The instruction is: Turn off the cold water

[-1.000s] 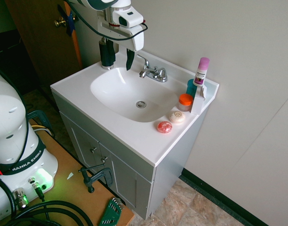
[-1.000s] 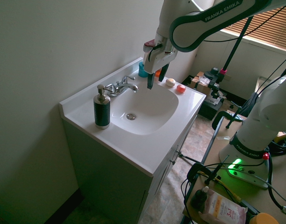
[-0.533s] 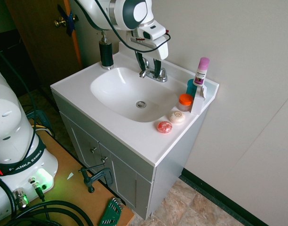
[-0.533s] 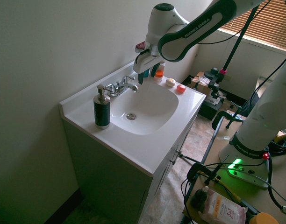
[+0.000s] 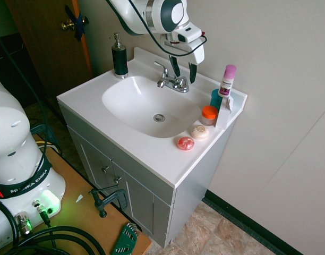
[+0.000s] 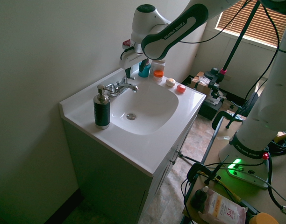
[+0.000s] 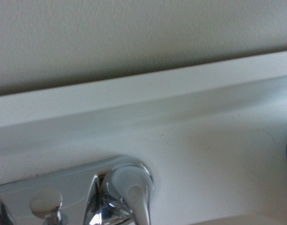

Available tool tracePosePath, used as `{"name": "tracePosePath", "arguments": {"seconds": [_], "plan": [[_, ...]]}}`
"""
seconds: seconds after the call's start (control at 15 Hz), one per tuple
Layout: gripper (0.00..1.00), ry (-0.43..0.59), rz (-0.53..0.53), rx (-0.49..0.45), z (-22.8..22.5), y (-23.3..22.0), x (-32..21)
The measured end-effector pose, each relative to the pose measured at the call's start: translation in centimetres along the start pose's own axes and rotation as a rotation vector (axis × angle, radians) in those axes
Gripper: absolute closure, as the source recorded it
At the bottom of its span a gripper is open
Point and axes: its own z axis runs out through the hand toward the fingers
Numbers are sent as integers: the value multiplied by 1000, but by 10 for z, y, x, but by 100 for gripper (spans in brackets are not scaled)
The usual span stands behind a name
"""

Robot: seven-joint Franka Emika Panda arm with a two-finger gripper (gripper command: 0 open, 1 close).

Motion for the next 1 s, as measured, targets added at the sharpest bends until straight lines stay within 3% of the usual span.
{"name": "tracePosePath", "arguments": {"seconds": [0.53,1.0], "plan": [[0,-33,20,-60,26,20,-4],[0,41,33,-32,18,24,30]]}}
